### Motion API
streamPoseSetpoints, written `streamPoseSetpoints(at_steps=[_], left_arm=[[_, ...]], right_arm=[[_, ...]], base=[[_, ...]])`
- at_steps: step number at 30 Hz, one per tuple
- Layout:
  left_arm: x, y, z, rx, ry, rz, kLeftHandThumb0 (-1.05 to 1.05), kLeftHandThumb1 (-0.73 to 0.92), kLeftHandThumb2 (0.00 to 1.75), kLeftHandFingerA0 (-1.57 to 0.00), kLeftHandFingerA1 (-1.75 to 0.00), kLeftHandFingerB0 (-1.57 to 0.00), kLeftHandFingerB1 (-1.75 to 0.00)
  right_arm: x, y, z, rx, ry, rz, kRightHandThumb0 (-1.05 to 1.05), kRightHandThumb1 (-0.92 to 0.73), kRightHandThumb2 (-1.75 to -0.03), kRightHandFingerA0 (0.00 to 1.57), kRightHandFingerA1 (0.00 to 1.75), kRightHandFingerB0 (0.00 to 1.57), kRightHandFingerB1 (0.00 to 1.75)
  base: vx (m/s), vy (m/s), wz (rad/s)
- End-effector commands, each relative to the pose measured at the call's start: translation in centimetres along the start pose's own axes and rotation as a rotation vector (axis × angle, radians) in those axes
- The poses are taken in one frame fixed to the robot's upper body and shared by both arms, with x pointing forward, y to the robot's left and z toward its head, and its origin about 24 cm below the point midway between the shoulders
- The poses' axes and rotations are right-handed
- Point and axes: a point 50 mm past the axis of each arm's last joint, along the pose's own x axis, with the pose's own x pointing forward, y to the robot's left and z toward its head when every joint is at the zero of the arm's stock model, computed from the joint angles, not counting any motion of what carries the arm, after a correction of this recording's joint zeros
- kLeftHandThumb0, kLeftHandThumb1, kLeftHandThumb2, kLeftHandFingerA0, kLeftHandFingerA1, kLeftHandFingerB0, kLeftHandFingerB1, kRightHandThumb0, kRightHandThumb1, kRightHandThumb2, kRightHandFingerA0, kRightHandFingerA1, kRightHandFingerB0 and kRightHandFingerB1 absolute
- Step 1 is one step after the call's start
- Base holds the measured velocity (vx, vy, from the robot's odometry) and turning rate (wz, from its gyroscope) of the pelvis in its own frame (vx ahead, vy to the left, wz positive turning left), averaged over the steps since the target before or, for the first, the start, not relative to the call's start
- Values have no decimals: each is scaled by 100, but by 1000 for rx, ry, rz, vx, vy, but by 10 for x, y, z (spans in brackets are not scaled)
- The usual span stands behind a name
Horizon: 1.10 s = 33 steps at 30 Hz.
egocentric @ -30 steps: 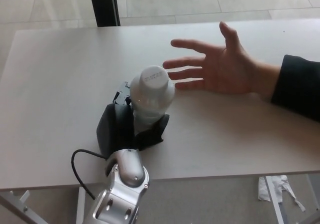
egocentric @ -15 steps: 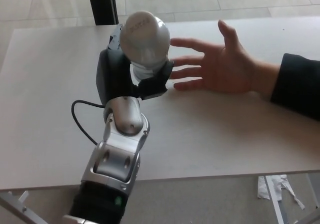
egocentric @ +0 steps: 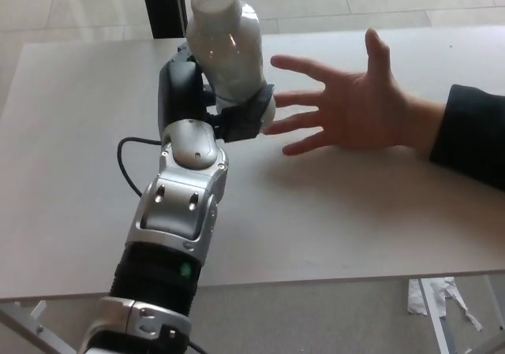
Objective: Pick up a bottle and hand it
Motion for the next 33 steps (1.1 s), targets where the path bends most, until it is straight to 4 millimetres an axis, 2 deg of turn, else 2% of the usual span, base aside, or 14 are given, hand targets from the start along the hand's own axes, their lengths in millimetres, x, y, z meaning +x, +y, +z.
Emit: streamPoseSetpoints(at_steps=[1,8,9,11,13,18,22,24,26,27,28,29,32,33], left_arm=[[-1,-37,30,-47,69,-146,-22,58,99,-94,-175,-71,-158],[-9,-68,56,-156,79,-168,-24,69,84,-114,-174,-70,-141],[-11,-77,60,-125,76,-190,-32,77,69,-93,-174,-63,-129],[-18,-91,66,-147,70,-225,-38,60,99,-119,-138,-75,-109],[-23,-100,72,-115,48,-256,-25,72,75,-83,-175,-55,-140],[-26,-107,94,-60,-13,-259,-29,78,68,-66,-147,-56,-82],[-27,-108,120,-90,-58,-255,-27,75,66,-85,-168,-62,-130],[-28,-109,127,-102,-63,-256,-32,73,68,-81,-151,-46,-97],[-31,-111,135,-56,-104,-263,-28,73,69,-92,-156,-67,-132],[-32,-112,138,-80,-128,-283,-32,54,97,-122,-135,-85,-110],[-34,-114,142,-68,-139,-286,-28,73,65,-89,-173,-65,-129],[-37,-117,145,-65,-139,-292,-36,73,66,-72,-156,-65,-128],[-41,-124,144,-116,-120,-310,-34,75,68,-77,-162,-65,-138],[-42,-125,144,-123,-116,-314,-32,75,66,-77,-164,-63,-133]], right_arm=[[4,-9,11,-65,-22,-43,-62,-59,-58,108,121,47,56],[6,-5,16,-69,-33,-30,-62,-59,-59,97,113,47,56],[6,-4,15,-81,-32,-29,-64,-60,-58,92,108,47,57],[5,-2,15,-28,-55,15,-61,-58,-59,106,139,43,60],[5,1,17,-26,-61,24,-66,-55,-59,110,144,43,64],[5,2,18,10,-80,31,-65,-55,-59,95,141,44,63],[5,3,18,6,-81,21,-67,-54,-61,96,154,42,63],[5,2,18,5,-84,29,-66,-55,-61,95,154,40,62],[5,3,18,17,-91,31,-65,-55,-61,91,147,40,63],[4,3,18,13,-94,34,-65,-56,-60,96,146,40,62],[4,3,17,8,-97,37,-66,-56,-60,94,143,40,63],[4,3,17,10,-93,33,-69,-40,-86,107,131,39,65],[4,5,18,22,-88,24,-64,-56,-59,99,140,42,61],[4,5,19,11,-93,23,-66,-42,-86,110,127,37,64]], base=[[0,0,0],[0,0,0],[0,0,0],[0,0,0],[0,0,0],[0,0,0],[0,0,0],[0,0,0],[0,0,0],[0,0,0],[0,0,0],[0,0,0],[0,0,0],[0,0,0]])
